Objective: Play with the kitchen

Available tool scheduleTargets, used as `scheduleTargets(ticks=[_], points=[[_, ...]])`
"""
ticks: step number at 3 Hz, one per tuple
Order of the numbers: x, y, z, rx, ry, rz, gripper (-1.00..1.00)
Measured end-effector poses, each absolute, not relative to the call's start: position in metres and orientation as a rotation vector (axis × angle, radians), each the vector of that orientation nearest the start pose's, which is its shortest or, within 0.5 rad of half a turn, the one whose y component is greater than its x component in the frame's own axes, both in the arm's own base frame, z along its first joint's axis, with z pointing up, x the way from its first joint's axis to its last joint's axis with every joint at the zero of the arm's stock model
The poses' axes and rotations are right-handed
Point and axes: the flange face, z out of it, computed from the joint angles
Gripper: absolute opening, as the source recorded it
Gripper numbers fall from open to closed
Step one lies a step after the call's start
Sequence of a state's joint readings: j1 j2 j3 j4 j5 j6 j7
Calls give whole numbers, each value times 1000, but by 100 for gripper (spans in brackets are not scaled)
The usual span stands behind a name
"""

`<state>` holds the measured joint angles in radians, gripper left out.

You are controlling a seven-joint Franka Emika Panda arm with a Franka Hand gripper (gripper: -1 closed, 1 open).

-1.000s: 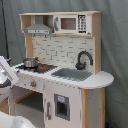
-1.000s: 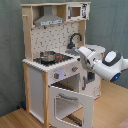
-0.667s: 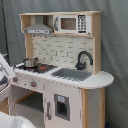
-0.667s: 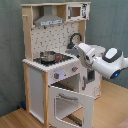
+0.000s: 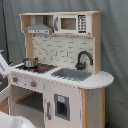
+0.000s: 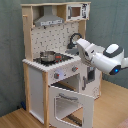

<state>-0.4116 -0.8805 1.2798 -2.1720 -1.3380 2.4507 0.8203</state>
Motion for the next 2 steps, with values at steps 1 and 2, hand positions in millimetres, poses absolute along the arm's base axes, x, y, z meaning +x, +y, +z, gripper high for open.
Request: scheduleTargets(ticks=[1,2], points=[[245,484,528,1221,910,1429,100],[249,487,548,1254,896,1412,100]])
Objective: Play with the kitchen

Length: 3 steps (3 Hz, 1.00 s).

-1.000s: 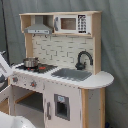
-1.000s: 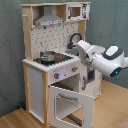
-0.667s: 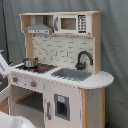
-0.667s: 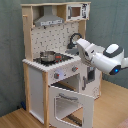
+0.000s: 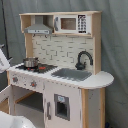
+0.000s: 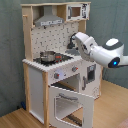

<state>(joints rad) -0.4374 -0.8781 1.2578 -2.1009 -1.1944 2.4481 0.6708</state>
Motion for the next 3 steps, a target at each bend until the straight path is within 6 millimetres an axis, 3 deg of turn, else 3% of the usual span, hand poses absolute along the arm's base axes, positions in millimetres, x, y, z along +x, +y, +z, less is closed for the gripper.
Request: scheduleTargets(ticks=[3], points=[[267,493,604,1388,853,1361,100]])
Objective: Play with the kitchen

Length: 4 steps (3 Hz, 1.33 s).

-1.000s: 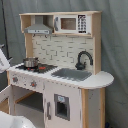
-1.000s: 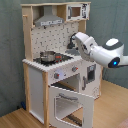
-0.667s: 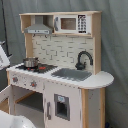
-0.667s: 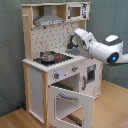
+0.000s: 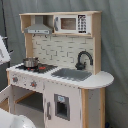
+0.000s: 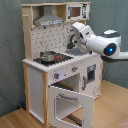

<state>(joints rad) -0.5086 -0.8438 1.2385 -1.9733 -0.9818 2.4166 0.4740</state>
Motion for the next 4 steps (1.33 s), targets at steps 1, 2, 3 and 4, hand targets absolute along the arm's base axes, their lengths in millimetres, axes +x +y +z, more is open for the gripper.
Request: scheduleTargets(ticks=[1,2,3,4], points=[[277,480,627,1399,812,1294,100],[289,460,646,1396,790,1205,100],[303,449,641,1425,808,1101,100],[313,436,647,1409,829,996,100]])
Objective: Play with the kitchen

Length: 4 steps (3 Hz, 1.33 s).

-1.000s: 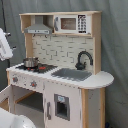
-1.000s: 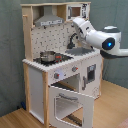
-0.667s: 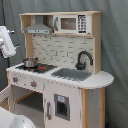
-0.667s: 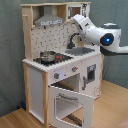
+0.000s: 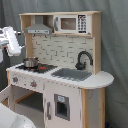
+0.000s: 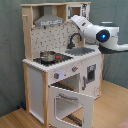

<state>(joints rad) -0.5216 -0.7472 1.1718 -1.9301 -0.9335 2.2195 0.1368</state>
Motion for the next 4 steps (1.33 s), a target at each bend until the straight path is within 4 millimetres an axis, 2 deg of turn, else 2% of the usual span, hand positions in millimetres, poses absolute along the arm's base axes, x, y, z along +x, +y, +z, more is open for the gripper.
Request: scheduleTargets(ticks=[2,4], points=[[331,402,672,1342,870,832,100],[337,378,698,1217,939,683,100]])
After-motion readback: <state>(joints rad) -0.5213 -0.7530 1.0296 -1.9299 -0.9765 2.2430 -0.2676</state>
